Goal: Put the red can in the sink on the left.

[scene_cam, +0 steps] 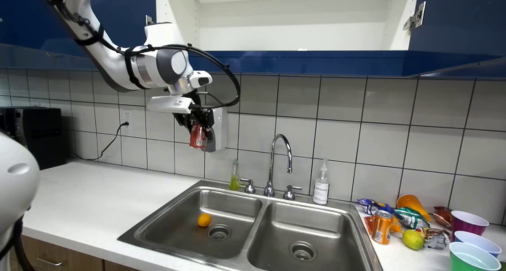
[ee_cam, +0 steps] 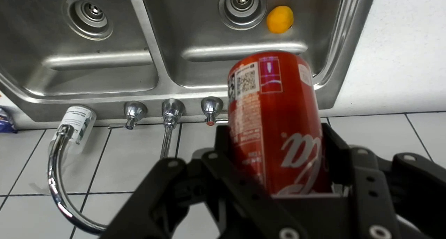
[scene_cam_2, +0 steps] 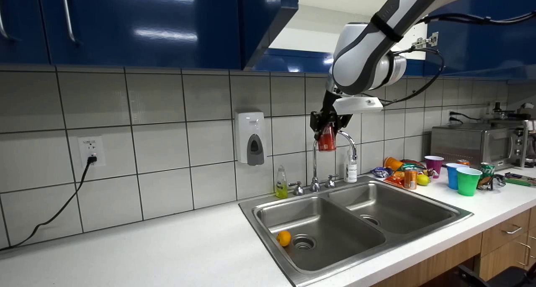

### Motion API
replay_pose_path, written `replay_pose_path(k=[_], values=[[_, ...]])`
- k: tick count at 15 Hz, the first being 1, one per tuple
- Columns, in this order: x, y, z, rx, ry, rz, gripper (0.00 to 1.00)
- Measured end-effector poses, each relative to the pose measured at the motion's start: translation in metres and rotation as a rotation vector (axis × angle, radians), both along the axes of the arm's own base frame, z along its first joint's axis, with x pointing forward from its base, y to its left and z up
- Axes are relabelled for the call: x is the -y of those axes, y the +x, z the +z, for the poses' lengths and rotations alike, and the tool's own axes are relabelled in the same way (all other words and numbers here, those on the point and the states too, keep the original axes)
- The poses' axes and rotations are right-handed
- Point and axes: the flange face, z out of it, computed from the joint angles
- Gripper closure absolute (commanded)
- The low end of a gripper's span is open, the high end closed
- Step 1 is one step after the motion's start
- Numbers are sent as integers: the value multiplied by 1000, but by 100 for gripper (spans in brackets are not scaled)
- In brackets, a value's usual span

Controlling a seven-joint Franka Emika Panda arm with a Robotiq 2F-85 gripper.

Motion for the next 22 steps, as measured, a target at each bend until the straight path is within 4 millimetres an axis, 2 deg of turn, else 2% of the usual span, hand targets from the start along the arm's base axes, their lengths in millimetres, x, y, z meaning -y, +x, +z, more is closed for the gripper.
replay_pose_path(k=[9, 16, 22], values=[[-3, 3, -47, 4, 4, 46, 62], [-6, 10, -87, -3, -4, 93, 62], [-1, 20, -117, -13, -16, 127, 62]])
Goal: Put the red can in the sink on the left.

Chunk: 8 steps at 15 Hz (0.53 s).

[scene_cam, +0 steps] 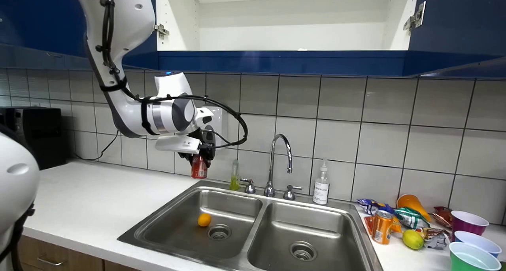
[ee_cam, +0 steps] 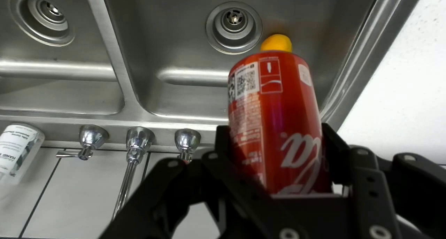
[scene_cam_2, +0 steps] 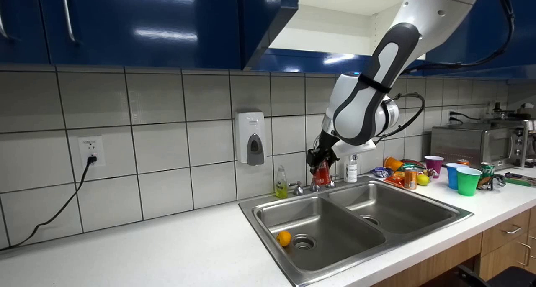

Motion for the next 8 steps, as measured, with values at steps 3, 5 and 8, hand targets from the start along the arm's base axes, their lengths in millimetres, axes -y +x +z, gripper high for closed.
replay_pose_path(k=[3, 5, 8], values=[[6, 8, -13, -8, -11, 11, 62], [9, 13, -22, -14, -16, 15, 37], [11, 19, -32, -17, -13, 15, 37]])
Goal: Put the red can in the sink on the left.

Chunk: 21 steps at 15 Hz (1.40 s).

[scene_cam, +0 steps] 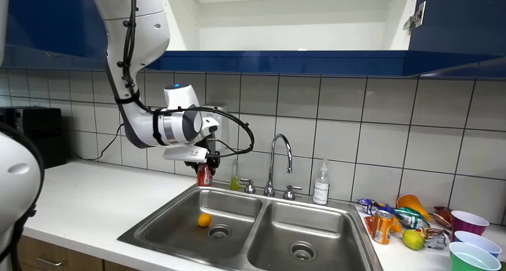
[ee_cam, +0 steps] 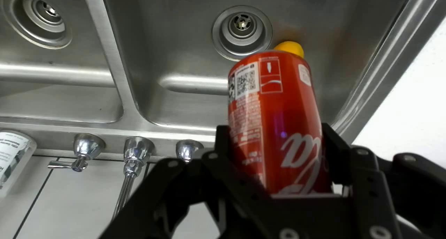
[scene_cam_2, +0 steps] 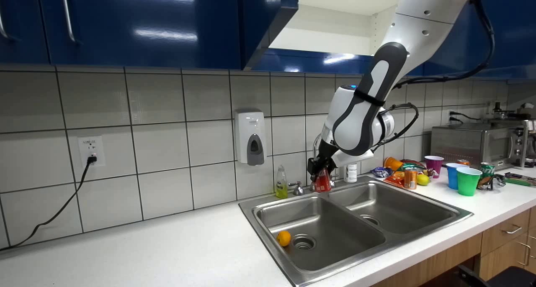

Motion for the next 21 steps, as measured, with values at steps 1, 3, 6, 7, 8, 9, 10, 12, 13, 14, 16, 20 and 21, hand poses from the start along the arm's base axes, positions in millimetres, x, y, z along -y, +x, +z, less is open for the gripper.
replay_pose_path(k=[1, 3, 6, 7, 8, 9, 10, 12, 13, 14, 16, 20, 21], values=[[0, 1, -1, 0, 0, 1, 37], [0, 1, 0, 1, 0, 1, 37], [0, 1, 0, 2, 0, 1, 37], [0, 1, 0, 2, 0, 1, 37], [0, 1, 0, 2, 0, 1, 37], [0, 2, 0, 3, 0, 1, 37], [0, 2, 0, 3, 0, 1, 37], [0, 2, 0, 3, 0, 1, 37], [0, 2, 0, 3, 0, 1, 37], [0, 2, 0, 3, 0, 1, 37], [0, 2, 0, 3, 0, 1, 62], [1, 0, -5, -7, 0, -1, 62], [1, 0, -7, -11, 1, -2, 62]])
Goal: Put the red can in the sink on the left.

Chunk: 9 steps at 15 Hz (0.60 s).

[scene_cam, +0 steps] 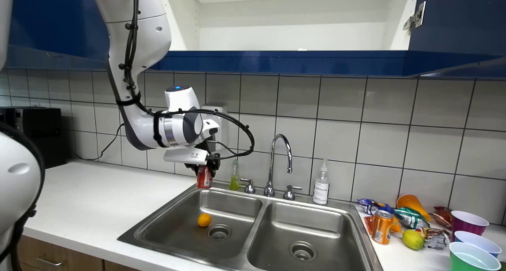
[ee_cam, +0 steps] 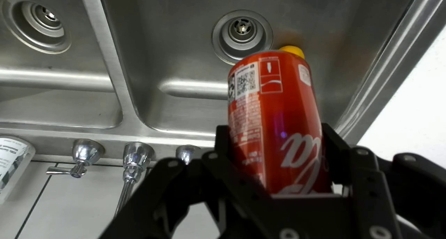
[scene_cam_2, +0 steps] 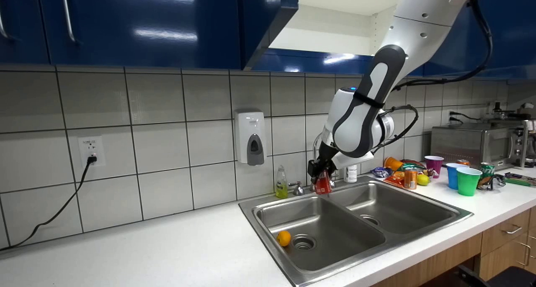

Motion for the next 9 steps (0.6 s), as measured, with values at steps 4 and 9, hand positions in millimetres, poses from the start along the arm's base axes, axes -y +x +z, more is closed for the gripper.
replay_pose_path(k=[4, 9], values=[[1, 1, -13, -11, 6, -3, 62], [2, 4, -34, -25, 16, -2, 62]])
